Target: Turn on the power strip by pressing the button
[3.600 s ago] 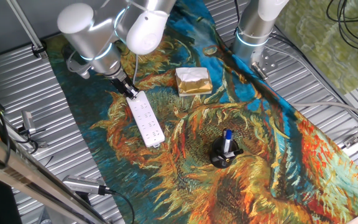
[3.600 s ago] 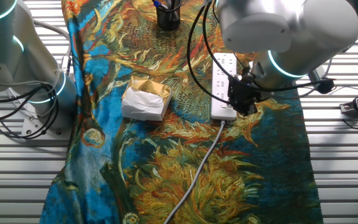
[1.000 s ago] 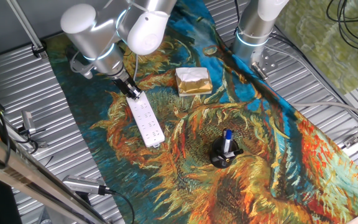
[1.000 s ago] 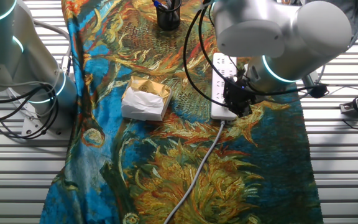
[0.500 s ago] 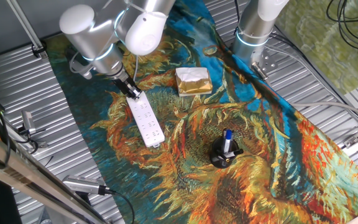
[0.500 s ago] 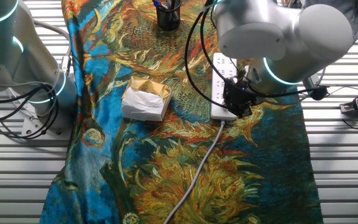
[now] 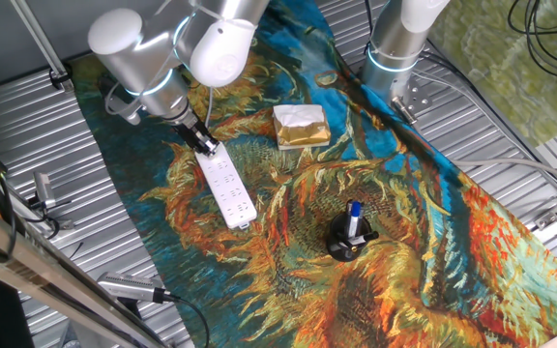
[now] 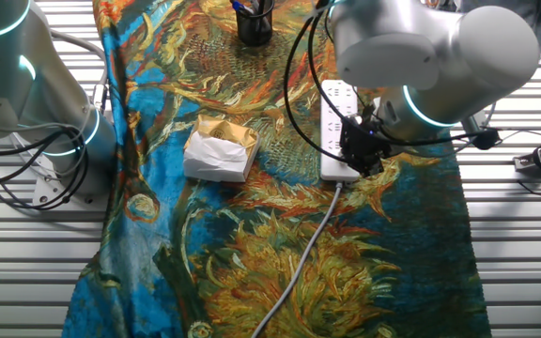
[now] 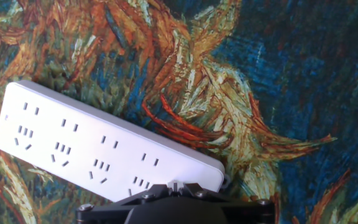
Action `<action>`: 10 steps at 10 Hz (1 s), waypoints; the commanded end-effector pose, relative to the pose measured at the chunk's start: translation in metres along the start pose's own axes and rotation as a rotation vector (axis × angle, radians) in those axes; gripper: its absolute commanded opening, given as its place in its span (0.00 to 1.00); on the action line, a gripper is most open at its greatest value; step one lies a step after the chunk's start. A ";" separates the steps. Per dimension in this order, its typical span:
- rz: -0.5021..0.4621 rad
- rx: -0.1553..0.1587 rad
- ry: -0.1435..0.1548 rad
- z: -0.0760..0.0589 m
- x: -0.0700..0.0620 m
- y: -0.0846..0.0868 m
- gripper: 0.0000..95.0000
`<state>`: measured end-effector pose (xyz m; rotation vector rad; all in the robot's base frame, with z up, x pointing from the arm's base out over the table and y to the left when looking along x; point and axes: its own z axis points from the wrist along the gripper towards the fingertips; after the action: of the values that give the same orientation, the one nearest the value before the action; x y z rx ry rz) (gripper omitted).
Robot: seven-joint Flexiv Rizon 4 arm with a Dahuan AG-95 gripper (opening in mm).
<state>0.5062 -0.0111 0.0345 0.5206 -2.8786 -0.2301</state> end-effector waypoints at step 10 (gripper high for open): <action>-0.026 -0.047 -0.024 0.006 0.002 0.003 0.20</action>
<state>0.5022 -0.0088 0.0342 0.5478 -2.8842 -0.3080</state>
